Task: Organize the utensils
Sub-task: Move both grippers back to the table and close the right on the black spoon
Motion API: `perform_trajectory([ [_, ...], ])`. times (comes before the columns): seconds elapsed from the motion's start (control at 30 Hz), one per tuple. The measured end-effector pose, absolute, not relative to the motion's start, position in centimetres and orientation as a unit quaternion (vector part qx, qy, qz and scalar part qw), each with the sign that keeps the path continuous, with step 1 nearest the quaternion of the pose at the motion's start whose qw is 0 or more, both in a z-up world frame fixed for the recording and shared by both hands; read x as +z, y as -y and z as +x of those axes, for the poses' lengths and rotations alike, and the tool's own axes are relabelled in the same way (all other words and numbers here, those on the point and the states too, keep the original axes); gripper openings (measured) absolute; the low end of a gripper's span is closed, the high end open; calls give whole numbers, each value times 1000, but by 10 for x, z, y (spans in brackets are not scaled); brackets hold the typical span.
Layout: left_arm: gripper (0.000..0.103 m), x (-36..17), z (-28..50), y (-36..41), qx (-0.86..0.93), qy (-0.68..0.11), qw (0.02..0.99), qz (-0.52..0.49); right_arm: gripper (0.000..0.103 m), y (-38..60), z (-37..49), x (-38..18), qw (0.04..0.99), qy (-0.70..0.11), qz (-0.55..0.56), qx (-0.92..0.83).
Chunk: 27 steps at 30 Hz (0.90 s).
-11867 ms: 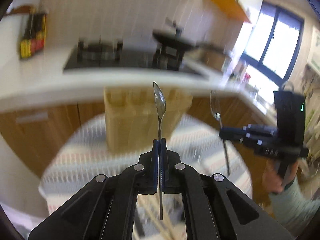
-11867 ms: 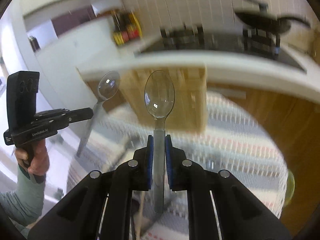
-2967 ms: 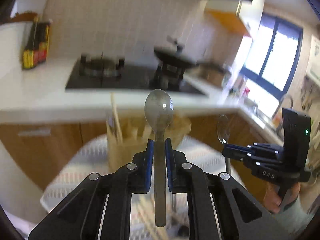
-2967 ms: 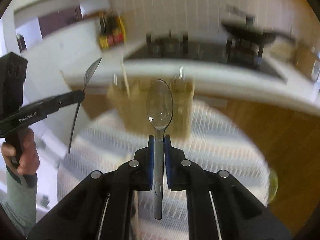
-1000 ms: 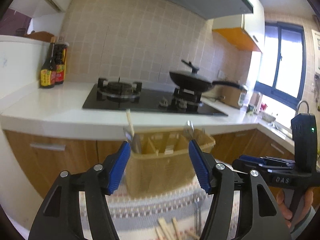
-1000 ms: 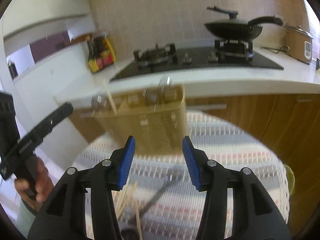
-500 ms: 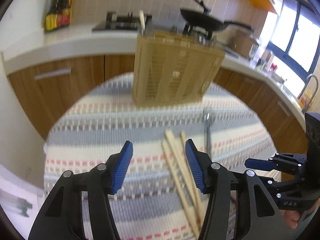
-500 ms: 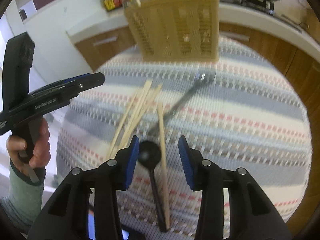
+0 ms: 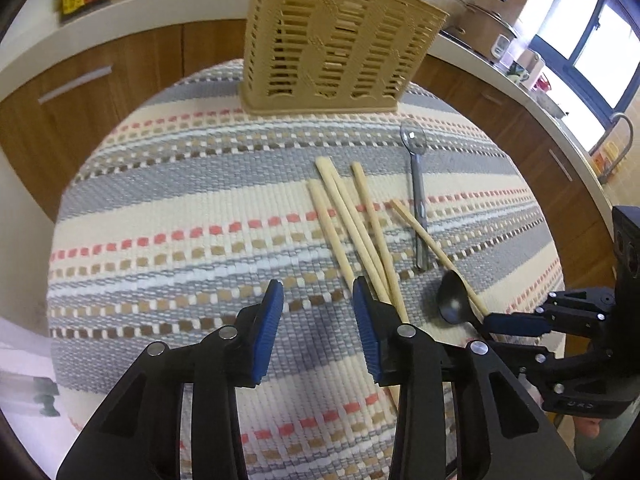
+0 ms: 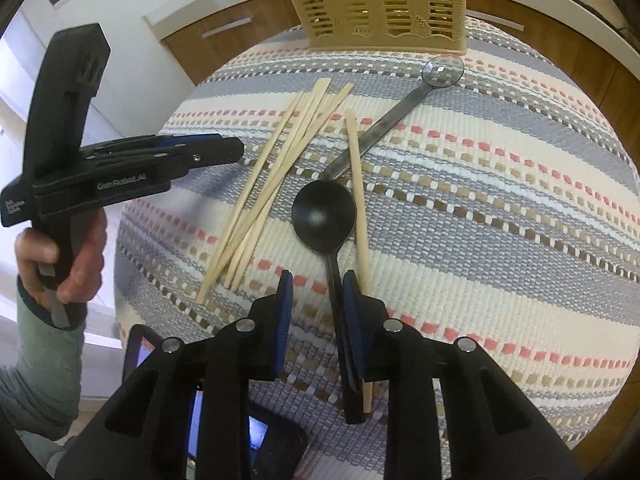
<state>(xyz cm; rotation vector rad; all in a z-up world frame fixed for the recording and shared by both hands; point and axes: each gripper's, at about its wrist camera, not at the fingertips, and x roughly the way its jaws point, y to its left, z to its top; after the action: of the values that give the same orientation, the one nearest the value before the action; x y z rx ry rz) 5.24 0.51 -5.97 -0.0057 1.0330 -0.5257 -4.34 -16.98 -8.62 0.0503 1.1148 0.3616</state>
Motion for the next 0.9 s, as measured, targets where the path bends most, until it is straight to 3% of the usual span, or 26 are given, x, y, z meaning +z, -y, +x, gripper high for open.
perform_trajectory([
  [0.57, 35, -65, 58, 42, -235, -506, 823, 109, 21, 136, -21, -93, 818, -554, -59, 143],
  [0.63, 35, -67, 58, 45, -233, -503, 824, 119, 11, 128, -21, -96, 822, -549, -76, 130],
  [0.73, 35, -68, 56, 48, -232, -496, 826, 131, 5, 128, -20, -99, 826, -543, -80, 130],
  [0.9, 34, -71, 51, 49, -231, -488, 827, 154, 5, 133, -22, -100, 830, -535, -74, 137],
])
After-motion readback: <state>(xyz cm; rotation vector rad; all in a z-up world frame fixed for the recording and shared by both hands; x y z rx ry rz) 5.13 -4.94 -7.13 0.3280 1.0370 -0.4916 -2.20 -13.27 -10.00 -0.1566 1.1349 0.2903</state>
